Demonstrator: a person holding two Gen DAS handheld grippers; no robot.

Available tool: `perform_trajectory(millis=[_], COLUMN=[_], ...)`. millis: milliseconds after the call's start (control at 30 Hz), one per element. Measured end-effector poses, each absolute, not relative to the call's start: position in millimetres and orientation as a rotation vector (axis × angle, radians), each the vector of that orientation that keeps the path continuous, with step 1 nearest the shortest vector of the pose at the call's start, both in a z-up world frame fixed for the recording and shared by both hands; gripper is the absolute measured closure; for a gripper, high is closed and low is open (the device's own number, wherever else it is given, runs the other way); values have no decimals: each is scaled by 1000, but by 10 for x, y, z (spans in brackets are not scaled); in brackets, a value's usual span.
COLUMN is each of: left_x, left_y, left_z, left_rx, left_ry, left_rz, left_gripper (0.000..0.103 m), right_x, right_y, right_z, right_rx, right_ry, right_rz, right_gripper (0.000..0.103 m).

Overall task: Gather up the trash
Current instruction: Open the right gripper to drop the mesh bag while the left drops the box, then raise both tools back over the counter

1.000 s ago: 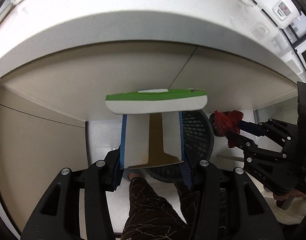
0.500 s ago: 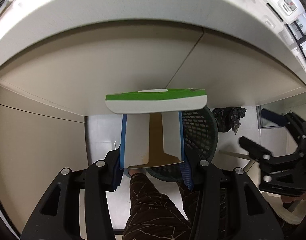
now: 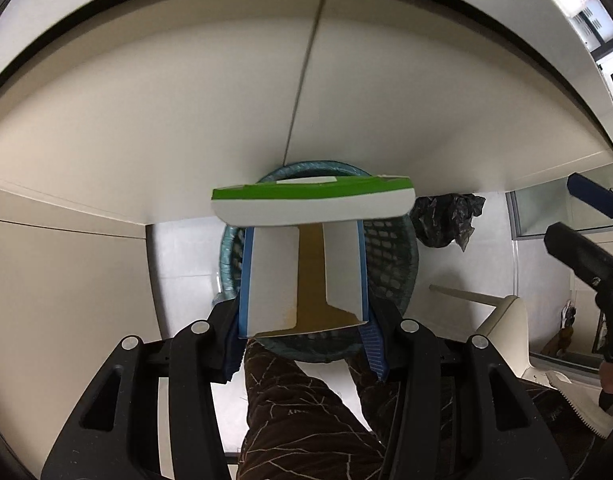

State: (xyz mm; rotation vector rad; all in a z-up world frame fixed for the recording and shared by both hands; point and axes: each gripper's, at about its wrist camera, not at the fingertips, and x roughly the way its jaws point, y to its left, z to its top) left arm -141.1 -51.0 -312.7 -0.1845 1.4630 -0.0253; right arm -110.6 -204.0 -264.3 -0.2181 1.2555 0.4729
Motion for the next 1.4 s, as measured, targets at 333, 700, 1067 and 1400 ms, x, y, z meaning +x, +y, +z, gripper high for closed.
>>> perform_trajectory(millis=[333,700,1067,1400], left_x=[-1406,-1380,-1078,-625], left_y=[-649,-575,-475,-243], left_z=[-3062,-2489,-1611,-1184], left_rx=[-185,-225,-228,-169], left_ry=[1431,1281,1139,1073], left_rz=[5,55,71,65], left_gripper=[29,6,6,6], right_x=[-1091,-988,-637,-239], right_y=[-2102,-2140,-2123,-2033], right_z=[-2581,-2045,-1400,-963], right_rx=[-234,-233,-193,-124], right_ry=[1243,1140,1012,964], right_rz=[473,447,398,291], right_gripper=[18,18,18,18])
